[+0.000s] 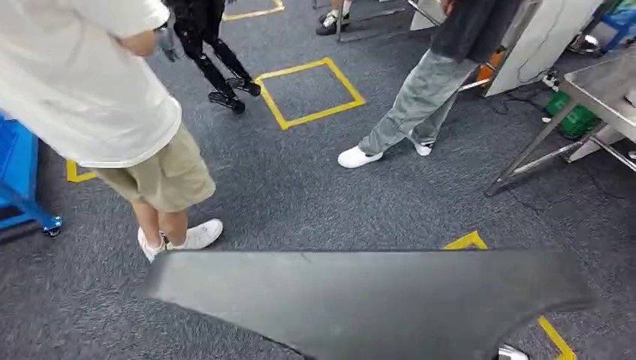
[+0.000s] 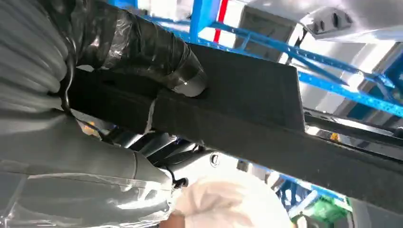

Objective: Take the parts from the cabinet and place them on the table.

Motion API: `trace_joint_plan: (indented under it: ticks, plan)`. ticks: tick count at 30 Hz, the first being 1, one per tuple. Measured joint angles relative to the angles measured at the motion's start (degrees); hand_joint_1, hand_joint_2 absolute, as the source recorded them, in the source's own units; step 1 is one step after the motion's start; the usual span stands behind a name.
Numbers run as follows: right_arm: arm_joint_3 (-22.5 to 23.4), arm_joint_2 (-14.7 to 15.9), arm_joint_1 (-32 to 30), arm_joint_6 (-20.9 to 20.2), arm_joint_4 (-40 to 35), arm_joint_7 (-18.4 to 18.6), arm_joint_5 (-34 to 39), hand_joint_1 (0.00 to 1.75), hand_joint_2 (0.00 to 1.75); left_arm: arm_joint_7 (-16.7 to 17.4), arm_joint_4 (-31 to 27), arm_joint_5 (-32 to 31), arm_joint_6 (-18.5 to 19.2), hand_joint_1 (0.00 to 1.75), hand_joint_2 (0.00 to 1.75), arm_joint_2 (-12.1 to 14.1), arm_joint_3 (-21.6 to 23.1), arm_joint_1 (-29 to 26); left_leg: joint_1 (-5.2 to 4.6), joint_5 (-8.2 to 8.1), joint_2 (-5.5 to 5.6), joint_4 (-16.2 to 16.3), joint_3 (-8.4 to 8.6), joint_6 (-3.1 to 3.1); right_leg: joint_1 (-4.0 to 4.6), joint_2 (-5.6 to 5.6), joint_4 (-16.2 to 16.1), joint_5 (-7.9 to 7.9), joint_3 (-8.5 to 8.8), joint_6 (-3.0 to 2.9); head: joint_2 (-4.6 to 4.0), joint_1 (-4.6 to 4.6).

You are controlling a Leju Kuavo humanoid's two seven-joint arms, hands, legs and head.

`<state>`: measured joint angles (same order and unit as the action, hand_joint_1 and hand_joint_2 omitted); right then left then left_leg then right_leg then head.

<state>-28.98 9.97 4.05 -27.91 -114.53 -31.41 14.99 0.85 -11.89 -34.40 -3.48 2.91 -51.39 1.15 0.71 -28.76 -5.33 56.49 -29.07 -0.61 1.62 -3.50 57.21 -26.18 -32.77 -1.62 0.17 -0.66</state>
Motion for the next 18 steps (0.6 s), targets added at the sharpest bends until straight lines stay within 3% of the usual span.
trace_joint_plan:
  ticks: [2,3,4,5,6,7,8,9,10,11,12,13,14,17,18]
  plan:
    - [0.0,0.04,-0.08,0.0,-0.09,0.48,0.13,1.75,1.75,0.13,0.0,-0.33,0.0,0.0,1.75,-0.15,0.0,0.23,-0.09,0.01,-1.3,-0.72,0.77,0.46,0.03,1.34,-0.62,0.16,0.09,-0.54,0.0,0.02]
    - [-0.02,0.02,-0.17,0.0,-0.26,0.54,0.35,1.75,1.75,0.18,0.0,-0.39,0.0,0.0,1.75,-0.22,0.0,0.45,-0.04,-0.64,-0.58,-0.28,0.7,0.8,-1.14,1.87,-1.92,0.84,1.06,-0.64,0.0,-0.05]
    - [-0.04,0.04,0.05,0.0,-0.35,0.5,0.55,1.75,1.75,0.18,0.0,-0.42,0.02,0.0,1.75,-0.24,0.0,0.51,0.02,-1.75,2.29,1.46,0.26,0.85,-0.9,2.33,-2.41,0.91,1.42,-0.73,0.0,0.0]
    - [-0.04,0.02,0.35,0.0,-0.33,0.57,0.55,1.75,1.75,0.18,0.0,-0.5,0.0,0.0,1.75,-0.24,0.0,0.43,0.15,-3.96,3.94,5.46,-1.58,0.8,-0.88,2.71,-2.34,0.93,1.44,-1.09,0.0,-0.04]
    - [-0.07,0.0,0.31,0.0,-0.33,0.59,0.57,1.75,1.75,0.22,0.0,-0.57,-0.02,0.0,1.75,-0.24,0.0,0.27,0.18,-6.2,4.76,10.44,-4.1,0.91,-0.88,3.35,-2.14,0.84,1.38,-1.19,0.0,-0.02]
    - [-0.07,0.0,0.28,-0.02,-0.28,0.61,0.57,1.75,1.75,0.24,0.0,-0.59,-0.07,0.0,1.75,-0.22,0.0,0.08,0.18,-7.97,4.97,15.26,-6.73,1.11,-0.87,4.08,-1.9,0.68,1.29,-1.27,0.0,-0.02]
    - [-0.07,0.0,0.28,0.0,-0.28,0.63,0.57,1.75,1.75,0.28,0.0,-0.68,-0.11,0.0,1.75,-0.24,0.0,-0.08,0.18,-8.37,4.98,18.15,-8.54,1.29,-0.87,4.77,-1.6,0.53,1.18,-1.27,0.0,-0.04]
    - [-0.09,0.0,0.28,-0.02,-0.28,0.66,0.57,1.75,1.75,0.33,0.0,-0.79,-0.13,0.0,1.75,-0.26,0.0,-0.16,0.23,-7.16,4.98,18.15,-9.04,1.42,-0.9,5.58,-1.26,0.31,1.17,-1.14,0.0,-0.02]
    - [-0.09,0.0,0.27,-0.02,-0.26,0.74,0.57,1.75,1.75,0.33,0.0,-0.94,-0.15,0.0,1.75,-0.26,0.0,-0.14,0.38,-4.7,5.05,15.39,-8.17,1.5,-0.99,6.33,-0.81,0.02,1.18,-0.96,0.0,-0.04]
    - [-0.11,0.0,0.27,-0.07,-0.22,0.85,0.59,1.75,1.75,0.35,0.0,-0.98,-0.15,0.0,1.75,-0.24,0.0,-0.11,0.54,-1.65,5.27,10.6,-6.27,1.6,-1.11,7.08,-0.38,-0.28,1.29,-0.73,0.0,-0.02]
    - [-0.15,0.0,0.27,-0.09,-0.2,0.94,0.59,1.75,1.75,0.39,0.0,-1.01,-0.13,0.0,1.75,-0.2,0.0,-0.12,0.7,1.04,6.3,5.64,-4.16,1.76,-1.26,7.72,-0.14,-0.57,1.45,-0.42,0.0,-0.02]
    - [-0.15,0.0,0.28,-0.11,-0.2,0.96,0.61,1.75,1.75,0.46,0.0,-1.01,-0.13,0.0,1.75,-0.22,0.0,-0.18,0.96,1.62,8.74,2.54,-2.87,1.76,-1.38,8.28,-0.05,-0.71,1.48,-0.1,0.0,-0.02]
    - [-0.18,0.0,0.37,-0.11,-0.2,1.03,0.61,1.75,1.75,0.5,0.0,-1.01,-0.09,0.0,1.75,-0.22,0.0,-0.21,0.94,1.26,9.16,0.47,-1.93,1.57,-1.18,9.03,0.42,-0.91,1.23,0.23,0.0,0.0]
    - [-0.2,0.0,0.13,-0.11,-0.2,1.05,0.74,1.75,1.75,0.63,0.0,-1.01,-0.09,0.0,1.75,-0.2,0.0,0.05,0.43,1.38,7.69,0.78,-1.89,0.28,-1.47,10.58,-0.23,-0.33,0.76,1.14,0.0,-0.02]
    - [-0.24,0.0,0.14,-0.11,-0.22,1.05,0.74,1.75,1.75,0.61,0.0,-1.01,-0.09,0.0,1.75,-0.26,0.0,0.16,1.01,1.65,6.98,0.42,-1.85,-0.23,-1.54,10.59,0.15,-0.64,0.61,1.33,0.0,-0.04]
